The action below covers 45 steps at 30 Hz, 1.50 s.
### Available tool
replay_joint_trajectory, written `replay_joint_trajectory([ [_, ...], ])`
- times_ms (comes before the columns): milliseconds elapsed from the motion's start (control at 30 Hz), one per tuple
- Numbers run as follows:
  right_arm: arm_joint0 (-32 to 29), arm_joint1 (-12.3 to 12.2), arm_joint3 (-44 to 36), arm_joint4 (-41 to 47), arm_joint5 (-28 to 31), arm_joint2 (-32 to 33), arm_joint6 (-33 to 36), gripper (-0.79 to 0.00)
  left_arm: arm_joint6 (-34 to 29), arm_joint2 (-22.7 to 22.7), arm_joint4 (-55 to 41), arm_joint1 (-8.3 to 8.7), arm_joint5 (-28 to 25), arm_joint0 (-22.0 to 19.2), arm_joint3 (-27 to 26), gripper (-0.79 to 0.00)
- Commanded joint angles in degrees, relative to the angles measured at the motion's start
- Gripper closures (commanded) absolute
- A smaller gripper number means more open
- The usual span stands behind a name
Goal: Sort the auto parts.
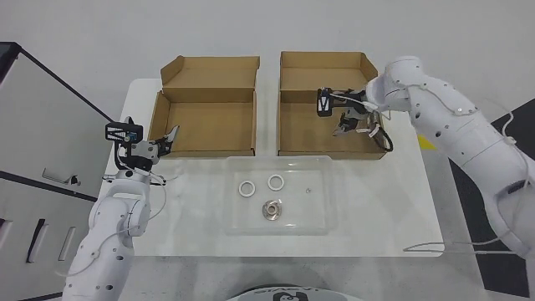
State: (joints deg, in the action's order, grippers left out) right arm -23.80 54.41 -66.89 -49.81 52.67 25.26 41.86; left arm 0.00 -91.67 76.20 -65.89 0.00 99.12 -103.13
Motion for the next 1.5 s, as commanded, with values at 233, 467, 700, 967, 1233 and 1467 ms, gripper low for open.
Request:
replay_joint_trajectory([
  [233, -8.7, -10.2, -21.0, 9.9, -0.2, 14.5, 9.6, -0.785, 0.0, 0.0, 0.0, 0.00, 0.0, 0.0, 0.0, -0.785],
  [467, -17.4, -17.1, -37.4, 18.1, -5.1, 23.4, 14.8, -0.785, 0.0, 0.0, 0.0, 0.00, 0.0, 0.0, 0.0, -0.785],
  [700, -22.0, -21.6, -47.5, 23.3, -7.5, 26.9, 17.2, -0.785, 0.0, 0.0, 0.0, 0.00, 0.0, 0.0, 0.0, -0.785],
  [967, -19.4, -23.4, -50.4, 24.2, -6.4, 22.1, 16.1, -0.785, 0.0, 0.0, 0.0, 0.00, 0.0, 0.0, 0.0, -0.785],
  [1233, -10.0, -22.7, -49.4, 24.1, -3.2, 10.8, 12.9, -0.785, 0.0, 0.0, 0.0, 0.00, 0.0, 0.0, 0.0, -0.785],
  [1467, 1.8, -20.6, -46.6, 25.7, -2.6, -1.9, 12.4, -0.785, 0.0, 0.0, 0.0, 0.00, 0.0, 0.0, 0.0, -0.785],
])
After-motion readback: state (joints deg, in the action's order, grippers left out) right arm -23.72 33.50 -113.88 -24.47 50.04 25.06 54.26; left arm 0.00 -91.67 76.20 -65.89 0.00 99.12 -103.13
